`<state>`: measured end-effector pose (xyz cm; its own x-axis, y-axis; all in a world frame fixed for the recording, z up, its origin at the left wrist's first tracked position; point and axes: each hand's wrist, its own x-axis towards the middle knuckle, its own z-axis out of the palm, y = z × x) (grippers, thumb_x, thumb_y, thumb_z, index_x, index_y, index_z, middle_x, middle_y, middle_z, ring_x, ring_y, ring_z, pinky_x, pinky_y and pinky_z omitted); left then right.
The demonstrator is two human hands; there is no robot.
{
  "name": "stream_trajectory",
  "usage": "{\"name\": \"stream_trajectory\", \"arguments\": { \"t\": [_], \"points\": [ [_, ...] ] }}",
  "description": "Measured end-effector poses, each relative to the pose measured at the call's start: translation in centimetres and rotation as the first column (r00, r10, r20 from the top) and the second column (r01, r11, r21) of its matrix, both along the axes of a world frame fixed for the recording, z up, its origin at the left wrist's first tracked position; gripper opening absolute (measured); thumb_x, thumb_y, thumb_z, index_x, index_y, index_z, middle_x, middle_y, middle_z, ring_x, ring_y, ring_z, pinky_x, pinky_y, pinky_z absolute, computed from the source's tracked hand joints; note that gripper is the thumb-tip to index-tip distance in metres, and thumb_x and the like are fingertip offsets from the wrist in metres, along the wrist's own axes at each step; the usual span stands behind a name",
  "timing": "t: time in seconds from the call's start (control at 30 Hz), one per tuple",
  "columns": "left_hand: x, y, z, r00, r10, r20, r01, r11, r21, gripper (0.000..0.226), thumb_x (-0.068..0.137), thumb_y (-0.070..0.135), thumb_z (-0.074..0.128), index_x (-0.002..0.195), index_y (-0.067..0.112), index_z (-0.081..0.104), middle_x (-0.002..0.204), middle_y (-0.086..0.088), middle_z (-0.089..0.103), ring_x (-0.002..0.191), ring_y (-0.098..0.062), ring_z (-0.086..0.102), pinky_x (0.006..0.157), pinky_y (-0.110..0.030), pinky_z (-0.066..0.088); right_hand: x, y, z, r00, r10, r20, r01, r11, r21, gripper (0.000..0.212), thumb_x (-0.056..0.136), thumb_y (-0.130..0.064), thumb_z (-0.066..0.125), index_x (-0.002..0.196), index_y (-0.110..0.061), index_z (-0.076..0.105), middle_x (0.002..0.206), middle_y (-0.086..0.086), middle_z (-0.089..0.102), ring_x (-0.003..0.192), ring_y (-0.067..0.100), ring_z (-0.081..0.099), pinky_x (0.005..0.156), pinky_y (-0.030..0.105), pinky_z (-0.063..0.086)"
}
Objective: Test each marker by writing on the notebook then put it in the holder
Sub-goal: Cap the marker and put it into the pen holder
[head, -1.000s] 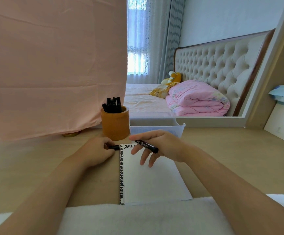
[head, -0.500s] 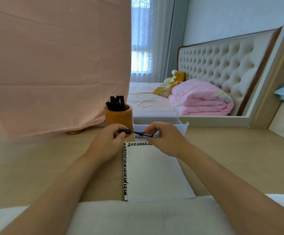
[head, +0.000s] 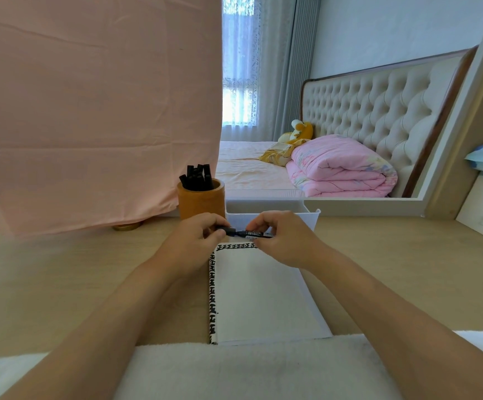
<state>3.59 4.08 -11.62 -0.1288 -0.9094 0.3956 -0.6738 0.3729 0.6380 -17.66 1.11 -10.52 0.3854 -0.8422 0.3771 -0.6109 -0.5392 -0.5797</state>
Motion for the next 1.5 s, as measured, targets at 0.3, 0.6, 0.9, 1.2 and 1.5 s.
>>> {"name": "stream_trajectory", "arguments": {
  "t": [0.3,0.6,0.9,1.2,1.5],
  "points": [
    [-0.5,0.5,0.9,0.990,-0.074,0.117,0.067,0.996,0.064,0.013,0.099,0.030,0.054,0.102,0.035,0.066,0.083,0.014,0.065,0.076,0.003,0.056,0.058,-0.013,0.038,-0.4,0.2,0.0,0.999,0.023,-0.035,-0.027,0.992,-0.127,0.019,0.081,-0.016,0.077,0.097,-0.023,0.072,0.083,-0.016,0.063,0.073,-0.005,0.058,0.064,0.011,0.044],
    [-0.2,0.0,1.7,0.992,-0.079,0.102,0.076,0.996,0.041,0.017,0.098,0.028,0.057,0.090,0.024,0.072,0.077,0.006,0.068,0.068,-0.003,0.056,0.062,-0.021,0.041,0.0,0.5,0.2,0.982,0.052,-0.180,-0.107,0.946,-0.307,0.018,0.098,-0.030,0.058,0.101,-0.022,0.073,0.079,-0.012,0.057,0.074,0.012,0.056,0.063,0.032,0.048],
    [-2.3,0.9,1.8,0.964,-0.166,0.208,0.182,0.982,-0.059,0.013,0.096,0.026,0.061,0.099,0.022,0.074,0.081,0.004,0.066,0.075,-0.009,0.056,0.064,-0.026,0.043,-0.6,0.3,0.9,0.996,0.026,-0.087,-0.024,0.999,0.028,0.044,0.105,-0.034,0.041,0.065,-0.018,0.052,0.067,0.002,0.057,0.065,0.022,0.054,0.070,0.046,0.050],
    [0.1,-0.5,0.0,0.992,-0.049,0.118,0.055,0.997,-0.047,0.015,0.093,0.032,0.064,0.105,0.037,0.069,0.093,0.019,0.064,0.087,0.001,0.054,0.069,-0.016,0.041,1.1,0.6,0.3,0.977,0.091,-0.191,-0.088,0.996,0.024,0.022,0.103,-0.025,0.051,0.113,-0.019,0.069,0.093,-0.006,0.057,0.086,0.011,0.054,0.071,0.015,0.037],
    [2.7,-1.6,-2.8,0.992,0.010,0.125,-0.035,0.981,0.193,0.051,0.087,0.062,0.057,0.131,0.036,0.055,0.125,0.012,0.051,0.115,-0.005,0.044,0.099,-0.031,0.041,1.5,0.4,0.6,0.998,-0.049,-0.025,0.051,0.995,0.085,0.008,0.097,-0.024,0.060,0.096,-0.029,0.067,0.084,-0.003,0.069,0.072,0.012,0.059,0.066,0.025,0.046]
  ]
}}
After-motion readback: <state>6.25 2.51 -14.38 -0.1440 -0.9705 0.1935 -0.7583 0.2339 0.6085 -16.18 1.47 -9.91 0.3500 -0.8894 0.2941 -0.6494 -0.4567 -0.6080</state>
